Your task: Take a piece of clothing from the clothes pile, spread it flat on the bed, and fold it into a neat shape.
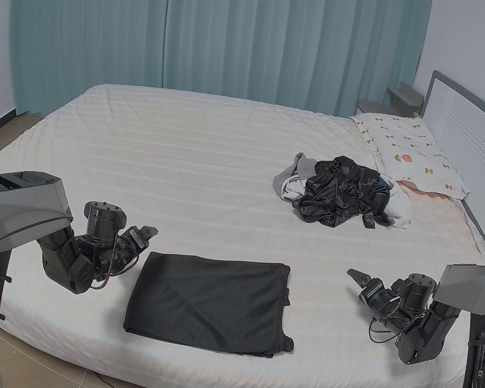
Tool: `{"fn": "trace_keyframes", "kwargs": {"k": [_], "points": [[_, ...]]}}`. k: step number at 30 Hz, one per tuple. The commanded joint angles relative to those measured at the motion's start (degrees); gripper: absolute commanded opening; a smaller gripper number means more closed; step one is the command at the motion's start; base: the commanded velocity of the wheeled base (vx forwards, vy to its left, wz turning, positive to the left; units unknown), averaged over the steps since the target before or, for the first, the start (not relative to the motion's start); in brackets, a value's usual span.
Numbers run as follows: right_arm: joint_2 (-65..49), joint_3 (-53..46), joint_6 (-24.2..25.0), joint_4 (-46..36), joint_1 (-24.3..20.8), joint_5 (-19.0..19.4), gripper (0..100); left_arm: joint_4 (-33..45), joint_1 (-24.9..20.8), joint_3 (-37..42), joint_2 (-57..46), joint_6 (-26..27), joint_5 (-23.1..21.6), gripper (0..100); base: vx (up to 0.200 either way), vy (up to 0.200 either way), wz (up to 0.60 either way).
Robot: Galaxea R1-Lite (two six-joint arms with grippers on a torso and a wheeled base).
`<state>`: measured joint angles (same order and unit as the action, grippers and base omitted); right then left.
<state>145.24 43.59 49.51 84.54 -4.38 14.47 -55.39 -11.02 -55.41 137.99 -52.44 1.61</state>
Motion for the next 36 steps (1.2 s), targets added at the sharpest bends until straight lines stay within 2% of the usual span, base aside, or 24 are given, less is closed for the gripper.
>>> {"fn": "trace_keyframes", "kwargs": {"k": [1,13,21,22,32,36], "points": [[0.75,0.00,-0.20,0.01,-0.37,0.03,100,0.02,-1.02,-2.87,2.90,-0.29,-0.20,100,0.000,0.000,0.00],[1.89,0.53,-0.29,0.01,-1.51,0.03,100,0.29,-1.64,-4.18,4.40,-0.03,-0.20,100,0.000,0.000,0.00],[2.33,0.79,-0.29,0.01,-1.60,0.03,100,0.29,-2.34,-4.18,5.19,1.64,-2.22,100,0.000,0.000,0.00],[2.33,0.79,-0.29,-0.08,-1.60,0.03,100,0.29,-2.34,-4.18,5.45,2.61,-2.22,0,0.000,0.000,0.00],[2.33,0.70,-0.29,0.01,-1.86,0.03,100,-0.77,-2.25,-4.36,6.24,3.40,-0.99,0,0.000,0.000,0.00],[2.42,0.70,-0.73,0.01,-1.86,0.03,100,-0.94,-2.16,-4.27,6.24,3.31,0.76,0,0.000,0.000,0.00]]}}
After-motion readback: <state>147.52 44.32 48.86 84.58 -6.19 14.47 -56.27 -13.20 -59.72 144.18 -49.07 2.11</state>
